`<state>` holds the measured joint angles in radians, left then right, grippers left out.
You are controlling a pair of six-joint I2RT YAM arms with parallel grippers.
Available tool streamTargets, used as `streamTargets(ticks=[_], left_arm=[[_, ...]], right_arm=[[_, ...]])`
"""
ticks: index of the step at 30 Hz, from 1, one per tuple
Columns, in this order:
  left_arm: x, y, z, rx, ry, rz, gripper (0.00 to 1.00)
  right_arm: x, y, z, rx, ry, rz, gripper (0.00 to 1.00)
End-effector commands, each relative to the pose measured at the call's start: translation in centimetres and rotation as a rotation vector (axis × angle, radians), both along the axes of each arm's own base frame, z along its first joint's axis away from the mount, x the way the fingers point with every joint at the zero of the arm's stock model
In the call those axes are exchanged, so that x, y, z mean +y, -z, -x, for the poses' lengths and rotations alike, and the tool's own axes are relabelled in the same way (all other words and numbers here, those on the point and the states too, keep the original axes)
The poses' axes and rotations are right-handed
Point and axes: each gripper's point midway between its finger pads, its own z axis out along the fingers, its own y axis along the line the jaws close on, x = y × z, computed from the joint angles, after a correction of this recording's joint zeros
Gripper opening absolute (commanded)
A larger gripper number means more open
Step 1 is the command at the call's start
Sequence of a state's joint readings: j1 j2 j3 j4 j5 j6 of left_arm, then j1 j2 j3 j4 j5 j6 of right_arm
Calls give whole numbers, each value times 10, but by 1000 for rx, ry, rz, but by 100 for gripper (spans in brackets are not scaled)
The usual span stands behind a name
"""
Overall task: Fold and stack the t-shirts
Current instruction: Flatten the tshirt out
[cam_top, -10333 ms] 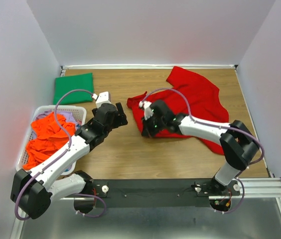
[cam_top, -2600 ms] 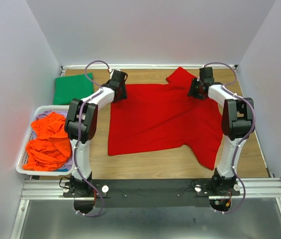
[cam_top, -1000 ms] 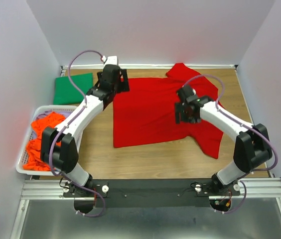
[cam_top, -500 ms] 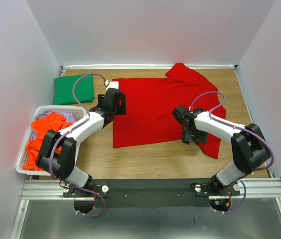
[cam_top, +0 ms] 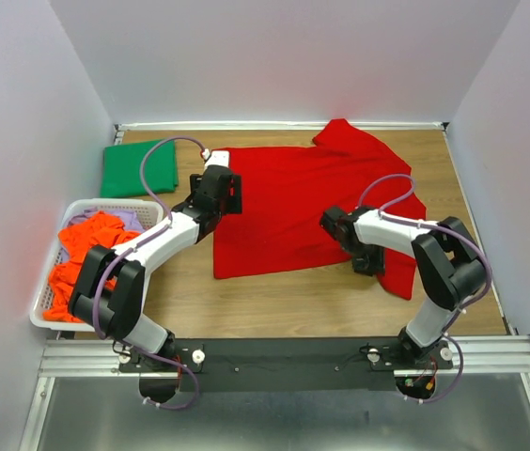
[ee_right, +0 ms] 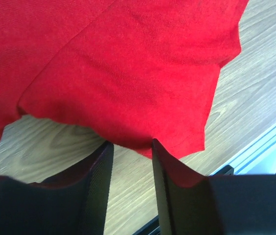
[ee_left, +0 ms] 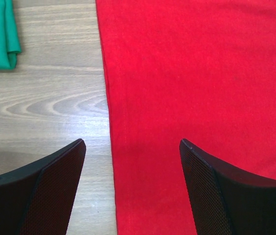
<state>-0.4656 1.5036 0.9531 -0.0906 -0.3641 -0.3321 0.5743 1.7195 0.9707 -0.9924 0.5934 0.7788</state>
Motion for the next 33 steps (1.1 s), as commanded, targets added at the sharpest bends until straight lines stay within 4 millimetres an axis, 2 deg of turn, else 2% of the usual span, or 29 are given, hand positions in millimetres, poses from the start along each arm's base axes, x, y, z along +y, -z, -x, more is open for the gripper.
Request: streamTargets(ticks=[1, 3, 4, 7, 8, 10, 16, 21, 26, 29, 30, 33], left_arm=[[-4, -12, -4, -48, 6, 4, 85], [-5, -13, -4, -49, 9, 6, 85], [-6, -13, -3, -49, 11, 4, 85], [-5, -12, -3, -50, 11, 1, 85], [-5, -12, -4, -50, 9, 0, 85], [-5, -12, -3, -51, 12, 1, 85], [-5, -12, -3, -54, 15, -3, 85], [-3, -6, 2, -29, 17, -12, 84], [4, 9, 23, 103, -3, -34, 85], [9, 19, 47, 208, -5, -41, 85], [13, 22, 57, 245, -9, -43, 85], [16, 30, 77, 318, -6, -41, 84]], right_arm=[[-9, 4, -4, -31, 5, 70, 39], [-8, 4, -7, -34, 3, 71, 34], [-8, 4, -7, -33, 4, 70, 27], [-6, 2, -11, -36, -1, 68, 17], [-4, 0, -13, -39, -9, 63, 10], [1, -7, -23, -55, -22, 51, 3], [8, -29, -56, -12, -121, 87, 1], [11, -32, -73, 22, -181, 92, 1], [20, -25, -60, 88, -190, 5, 1], [24, -23, -37, 163, -174, -62, 2], [26, -24, -24, 201, -162, -97, 2], [25, -30, -2, 272, -145, -128, 4]])
